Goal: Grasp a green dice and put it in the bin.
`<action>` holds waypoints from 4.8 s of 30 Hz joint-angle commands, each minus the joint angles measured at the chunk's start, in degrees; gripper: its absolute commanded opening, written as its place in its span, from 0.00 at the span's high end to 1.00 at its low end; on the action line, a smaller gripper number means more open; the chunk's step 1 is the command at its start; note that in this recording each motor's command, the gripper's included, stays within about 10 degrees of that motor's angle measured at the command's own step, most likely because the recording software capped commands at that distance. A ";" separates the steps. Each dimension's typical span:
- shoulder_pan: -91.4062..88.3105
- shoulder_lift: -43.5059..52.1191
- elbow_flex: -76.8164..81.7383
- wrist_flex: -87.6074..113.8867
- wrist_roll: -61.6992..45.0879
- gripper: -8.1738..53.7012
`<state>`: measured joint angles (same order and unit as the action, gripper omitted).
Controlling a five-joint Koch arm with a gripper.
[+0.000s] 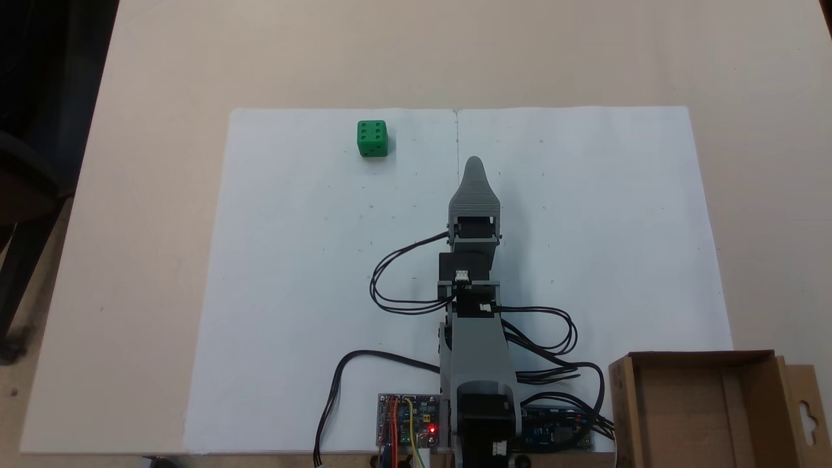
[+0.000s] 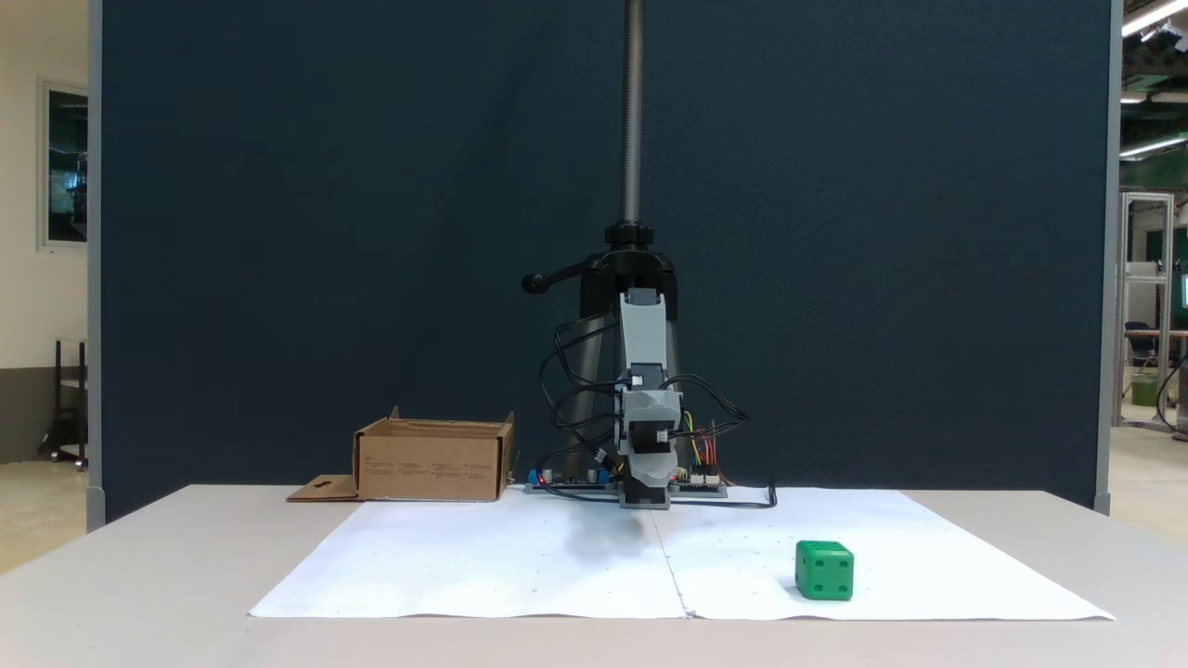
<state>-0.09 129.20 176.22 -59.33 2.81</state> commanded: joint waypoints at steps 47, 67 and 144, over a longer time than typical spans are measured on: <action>-3.34 5.45 -10.55 14.15 -6.15 0.20; -12.39 -21.88 -51.86 68.12 -2.20 0.20; -22.59 -88.68 -142.29 124.54 27.07 0.28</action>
<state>-22.32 39.11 35.68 61.08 25.49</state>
